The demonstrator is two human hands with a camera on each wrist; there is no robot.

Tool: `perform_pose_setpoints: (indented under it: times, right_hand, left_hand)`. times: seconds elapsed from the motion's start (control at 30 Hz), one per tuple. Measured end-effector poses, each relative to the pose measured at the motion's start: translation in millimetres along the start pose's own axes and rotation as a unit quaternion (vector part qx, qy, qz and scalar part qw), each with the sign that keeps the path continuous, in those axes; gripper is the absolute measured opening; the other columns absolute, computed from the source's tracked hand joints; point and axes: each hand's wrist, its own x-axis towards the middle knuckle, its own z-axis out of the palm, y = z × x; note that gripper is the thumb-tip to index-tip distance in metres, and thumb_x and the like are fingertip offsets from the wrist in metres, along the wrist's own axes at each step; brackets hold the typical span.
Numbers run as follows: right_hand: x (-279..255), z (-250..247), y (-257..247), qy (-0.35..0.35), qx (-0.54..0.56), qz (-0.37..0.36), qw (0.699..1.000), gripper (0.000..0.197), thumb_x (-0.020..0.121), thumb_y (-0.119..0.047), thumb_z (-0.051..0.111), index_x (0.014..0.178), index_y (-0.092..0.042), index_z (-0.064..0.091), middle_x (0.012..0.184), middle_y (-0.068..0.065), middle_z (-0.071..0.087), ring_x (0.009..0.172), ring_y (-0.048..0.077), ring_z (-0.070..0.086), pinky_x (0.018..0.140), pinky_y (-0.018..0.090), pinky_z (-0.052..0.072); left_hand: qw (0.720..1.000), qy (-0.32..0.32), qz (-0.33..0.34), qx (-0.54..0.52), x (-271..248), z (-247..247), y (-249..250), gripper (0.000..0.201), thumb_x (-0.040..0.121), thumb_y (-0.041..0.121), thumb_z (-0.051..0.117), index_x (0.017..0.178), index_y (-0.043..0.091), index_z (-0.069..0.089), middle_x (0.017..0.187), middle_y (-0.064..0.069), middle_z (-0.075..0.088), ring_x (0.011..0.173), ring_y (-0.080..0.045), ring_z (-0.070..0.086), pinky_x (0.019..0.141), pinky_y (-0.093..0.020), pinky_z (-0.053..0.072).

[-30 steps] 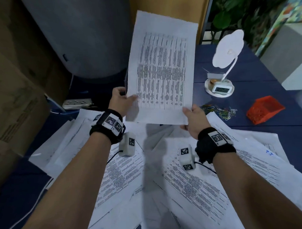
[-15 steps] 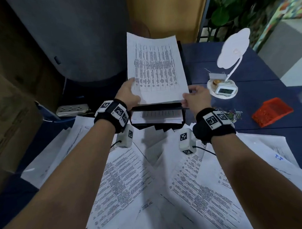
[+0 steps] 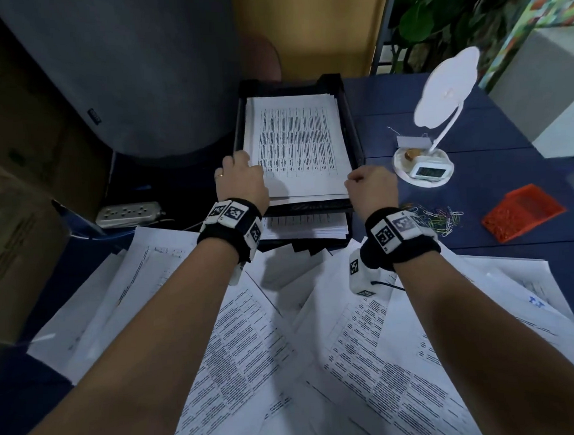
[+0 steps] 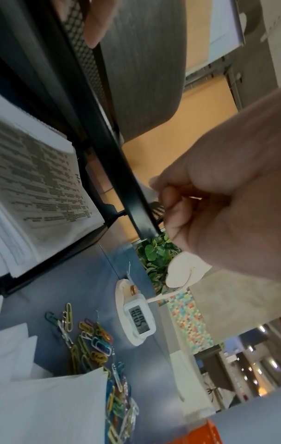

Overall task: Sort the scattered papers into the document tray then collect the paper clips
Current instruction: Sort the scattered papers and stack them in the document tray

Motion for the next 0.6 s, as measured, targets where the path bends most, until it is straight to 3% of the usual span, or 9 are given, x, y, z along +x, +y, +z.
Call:
perform_pose_setpoints:
  times: [0.17,0.27,0.33,0.43,0.5,0.6]
  right_hand:
    - [-25.6,-11.4,14.7,0.039,0.041,0.017,0.998,0.019,0.09,-0.019,0.055,0.1,-0.006,0.066,0.099,0.011,0.069,0.093,0.028,0.062,0.072,0.023,0.038]
    - [-48.6,-14.5,44.0,0.017,0.026,0.059,0.998,0.022,0.092,-0.023,0.054,0.102,-0.005,0.062,0.101,0.013,0.067,0.095,0.031,0.06,0.071,0.025,0.035]
    - [-66.4,-17.5,69.7,-0.002,0.0,0.093,0.996,0.022,0.092,-0.021,0.054,0.103,-0.005,0.063,0.102,0.016,0.067,0.098,0.033,0.06,0.071,0.026,0.034]
    - [-90.9,-20.9,115.0,-0.052,-0.06,0.148,0.986,0.021,0.092,-0.019,0.053,0.107,-0.009,0.064,0.103,0.014,0.068,0.1,0.032,0.061,0.073,0.026,0.039]
    - [-104.5,-21.2,140.8,-0.124,-0.131,0.187,0.965,0.027,0.091,-0.022,0.054,0.116,-0.015,0.06,0.115,0.01,0.064,0.11,0.03,0.056,0.086,0.03,0.046]
    - [-118.4,-23.2,156.6,-0.182,-0.216,0.21,0.936,0.037,0.089,-0.031,0.056,0.126,-0.023,0.053,0.126,0.007,0.055,0.12,0.031,0.047,0.097,0.045,0.046]
  left_hand:
    - [0.994,-0.107,-0.001,0.025,-10.8,0.5,3.7,0.042,0.096,0.044,0.036,0.112,0.017,0.065,0.119,-0.009,0.056,0.115,-0.03,0.044,0.099,-0.045,0.031]
    - [0.996,-0.064,-0.026,-0.05,-32.9,12.2,6.9,0.039,0.097,0.037,0.033,0.107,0.017,0.064,0.117,-0.007,0.058,0.113,-0.029,0.046,0.096,-0.044,0.032]
    - [0.994,-0.04,-0.028,-0.103,-52.8,23.3,9.9,0.037,0.098,0.036,0.034,0.12,0.019,0.058,0.132,-0.003,0.051,0.126,-0.025,0.039,0.101,-0.044,0.028]
    - [0.993,-0.038,-0.011,-0.113,-80.1,36.6,16.2,0.05,0.097,0.036,0.043,0.144,0.02,0.033,0.154,-0.002,0.024,0.144,-0.021,0.012,0.113,-0.047,0.014]
    - [0.992,-0.024,-0.011,-0.124,-96.4,41.7,24.4,0.058,0.096,0.031,0.046,0.148,0.021,0.025,0.158,-0.004,0.013,0.147,-0.021,0.003,0.116,-0.046,0.005]
    - [0.99,-0.013,0.023,-0.139,-121.2,50.4,43.1,0.058,0.093,0.023,0.051,0.147,0.022,0.029,0.158,-0.006,0.011,0.147,-0.022,0.002,0.116,-0.044,0.001]
